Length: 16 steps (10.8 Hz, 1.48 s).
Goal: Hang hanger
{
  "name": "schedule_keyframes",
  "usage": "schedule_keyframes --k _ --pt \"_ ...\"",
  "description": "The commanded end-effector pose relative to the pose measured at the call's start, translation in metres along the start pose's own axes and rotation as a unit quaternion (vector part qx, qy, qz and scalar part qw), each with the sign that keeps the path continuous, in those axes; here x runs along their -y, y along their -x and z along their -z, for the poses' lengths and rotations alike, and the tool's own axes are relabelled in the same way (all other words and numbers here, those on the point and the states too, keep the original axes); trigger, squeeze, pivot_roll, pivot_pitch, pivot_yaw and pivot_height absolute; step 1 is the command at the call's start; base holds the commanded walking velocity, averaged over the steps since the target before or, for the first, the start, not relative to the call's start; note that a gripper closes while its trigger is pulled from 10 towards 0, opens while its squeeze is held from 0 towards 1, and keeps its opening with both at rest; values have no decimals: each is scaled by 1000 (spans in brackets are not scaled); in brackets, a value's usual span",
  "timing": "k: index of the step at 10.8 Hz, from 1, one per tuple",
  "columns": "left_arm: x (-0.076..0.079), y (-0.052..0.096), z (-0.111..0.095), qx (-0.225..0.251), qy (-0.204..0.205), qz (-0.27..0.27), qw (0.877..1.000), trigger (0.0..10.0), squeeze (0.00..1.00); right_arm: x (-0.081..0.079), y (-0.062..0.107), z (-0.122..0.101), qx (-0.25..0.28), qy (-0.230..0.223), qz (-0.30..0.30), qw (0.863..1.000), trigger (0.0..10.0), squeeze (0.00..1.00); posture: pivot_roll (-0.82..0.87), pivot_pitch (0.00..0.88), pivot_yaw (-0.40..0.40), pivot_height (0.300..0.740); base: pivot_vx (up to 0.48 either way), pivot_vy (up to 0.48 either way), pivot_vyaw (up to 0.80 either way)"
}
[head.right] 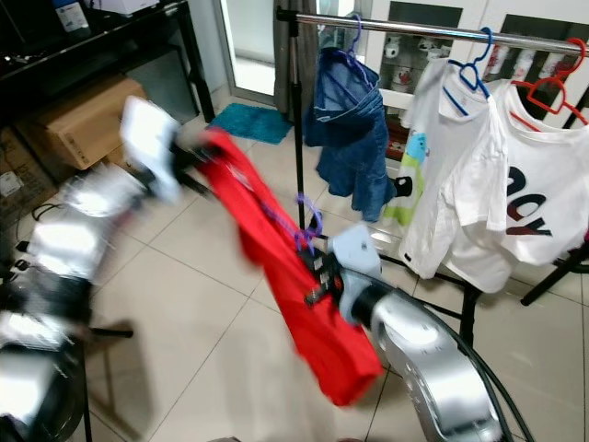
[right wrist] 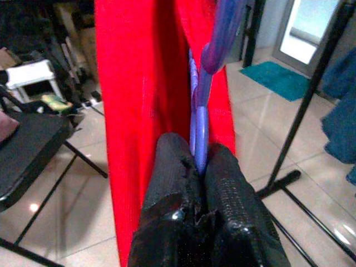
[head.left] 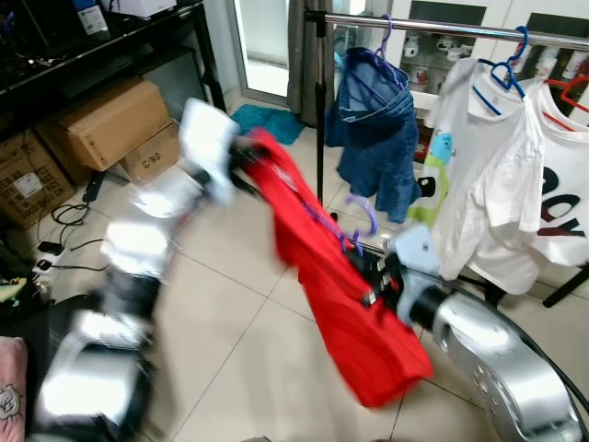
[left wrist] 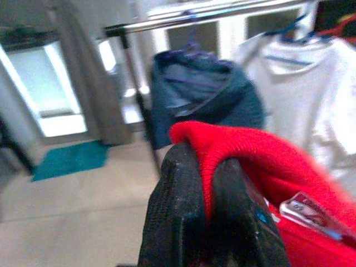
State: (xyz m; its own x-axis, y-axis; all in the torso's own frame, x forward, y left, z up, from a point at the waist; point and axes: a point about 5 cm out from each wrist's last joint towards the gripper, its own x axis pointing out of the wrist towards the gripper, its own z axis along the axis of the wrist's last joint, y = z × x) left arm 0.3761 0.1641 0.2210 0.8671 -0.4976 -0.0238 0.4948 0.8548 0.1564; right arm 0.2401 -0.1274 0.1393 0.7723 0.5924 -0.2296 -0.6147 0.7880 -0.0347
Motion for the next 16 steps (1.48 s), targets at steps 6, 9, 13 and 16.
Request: schedule_keyframes --k 6,9,13,16 --pt "-27 -1 38 -70 -39 -37 996 0 0 4 15 -30 117 -77 8 990 0 0 -256 0 180 740 0 0 0" --pt "55 -22 58 -51 -3 128 990 0 0 22 -22 -32 106 -127 141 976 0 0 -242 0 182 740 0 0 0" --pt "78 -12 63 -34 31 142 989 0 0 58 -35 -11 78 -144 274 948 10000 0 -230 0 175 740 0 0 0" --pt "42 35 98 -73 38 -14 996 0 0 53 2 48 -33 -82 310 947 10000 0 -192 0 122 740 0 0 -423"
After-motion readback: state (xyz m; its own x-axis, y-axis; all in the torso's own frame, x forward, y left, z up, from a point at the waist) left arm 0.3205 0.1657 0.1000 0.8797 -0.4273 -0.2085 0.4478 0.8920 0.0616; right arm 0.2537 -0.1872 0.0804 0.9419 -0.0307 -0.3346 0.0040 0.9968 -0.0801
